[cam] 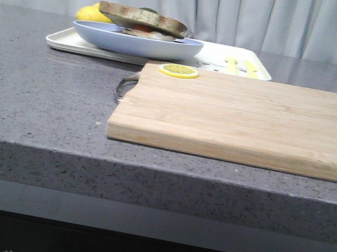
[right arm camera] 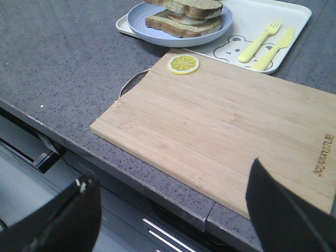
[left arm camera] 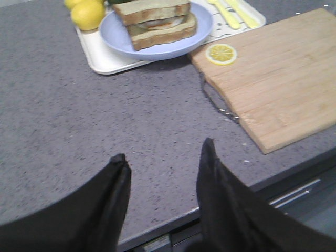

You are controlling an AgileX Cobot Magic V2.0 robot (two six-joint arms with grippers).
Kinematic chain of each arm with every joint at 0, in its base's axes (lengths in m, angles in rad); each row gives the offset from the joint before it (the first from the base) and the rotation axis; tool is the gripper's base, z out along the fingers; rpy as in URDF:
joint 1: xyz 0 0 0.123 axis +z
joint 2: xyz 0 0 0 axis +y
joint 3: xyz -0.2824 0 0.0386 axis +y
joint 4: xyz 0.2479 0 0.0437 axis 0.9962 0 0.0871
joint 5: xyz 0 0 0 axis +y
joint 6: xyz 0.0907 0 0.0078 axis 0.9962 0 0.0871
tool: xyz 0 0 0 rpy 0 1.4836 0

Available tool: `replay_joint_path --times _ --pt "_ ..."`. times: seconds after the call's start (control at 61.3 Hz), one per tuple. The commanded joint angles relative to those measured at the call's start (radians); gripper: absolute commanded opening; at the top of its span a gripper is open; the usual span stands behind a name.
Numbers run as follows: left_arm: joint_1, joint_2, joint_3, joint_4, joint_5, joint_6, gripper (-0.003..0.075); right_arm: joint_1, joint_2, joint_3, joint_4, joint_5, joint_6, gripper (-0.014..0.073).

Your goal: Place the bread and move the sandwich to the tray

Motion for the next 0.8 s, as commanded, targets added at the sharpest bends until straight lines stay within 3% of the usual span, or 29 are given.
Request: replay_joint_path --times 0.0,0.114,0.783 --pt "-0.001 -0.008 -0.023 0.119 -0.068 -0.136 0.0295 -0.003 0.003 -0.02 -0.001 -0.075 -0.006 0.0581" --pt "-0.002 -0.008 -0.023 0.229 -0.066 -0.205 0.0295 -0.003 0.003 -0.02 -0.001 -0.075 -0.006 0.0581" --pt "-0.002 -0.008 -0.023 0.213 -0.07 -0.205 0.0295 -0.003 0.003 -0.02 -0.001 -0.075 -0.006 0.0581"
